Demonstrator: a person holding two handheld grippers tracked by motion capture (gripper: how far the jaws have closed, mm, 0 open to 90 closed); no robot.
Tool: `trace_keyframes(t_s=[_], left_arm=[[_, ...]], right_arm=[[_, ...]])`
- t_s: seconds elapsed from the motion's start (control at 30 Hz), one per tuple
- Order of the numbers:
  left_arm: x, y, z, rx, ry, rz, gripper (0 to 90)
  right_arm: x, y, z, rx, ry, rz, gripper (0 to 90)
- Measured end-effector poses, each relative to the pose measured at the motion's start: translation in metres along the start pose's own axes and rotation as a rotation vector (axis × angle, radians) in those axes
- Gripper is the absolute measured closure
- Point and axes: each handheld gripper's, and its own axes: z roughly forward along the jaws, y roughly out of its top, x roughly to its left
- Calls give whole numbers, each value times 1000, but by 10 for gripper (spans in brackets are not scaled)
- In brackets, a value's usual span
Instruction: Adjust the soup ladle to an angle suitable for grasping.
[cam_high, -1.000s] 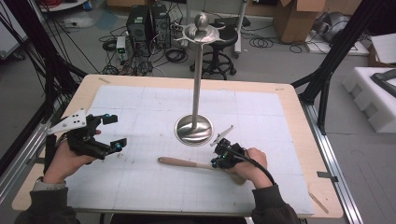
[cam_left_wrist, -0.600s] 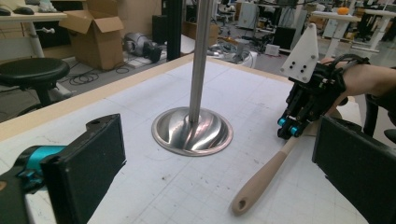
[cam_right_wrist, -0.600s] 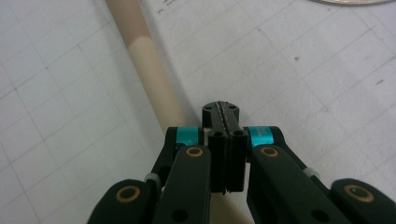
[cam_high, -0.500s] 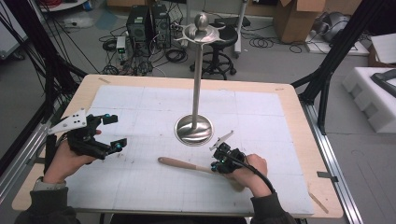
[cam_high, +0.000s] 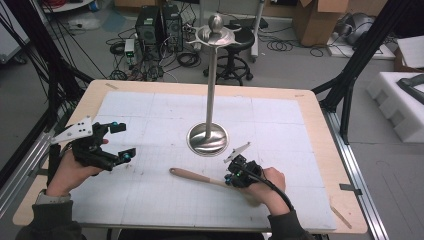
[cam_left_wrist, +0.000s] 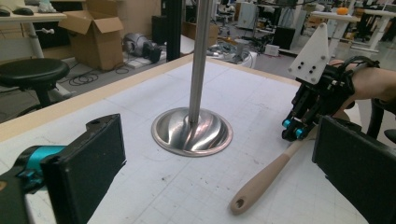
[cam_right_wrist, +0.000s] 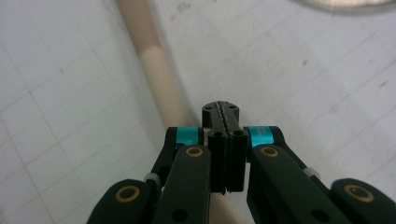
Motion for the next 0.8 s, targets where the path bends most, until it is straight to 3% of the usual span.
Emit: trace_keyframes(t_s=[0.13,0.2,0.37,0.43,0.6,0.7,0.8], left_arm=[[0,0,-1,-3,1,-3,30],[0,0,-1,-4,0,-2,30],[0,1,-1,-8,-1,-5,30],[0,0,-1,-5,-2,-3,30],[0,0,-1,-2,0,-4,30],[0,1,-1,-4,-2,-4,30],[0,1,-1,-5,-2,-8,30]], right_arm=[[0,6,-12,-49,36,-86,897],[0,10,-18,-75,56,-153,873],[4,18,-24,-66,117,-279,699],[2,20,-25,-60,140,-317,585],[-1,24,-23,-14,93,-371,279],[-1,24,-22,13,70,-381,153],[-3,24,-22,-12,78,-382,112]])
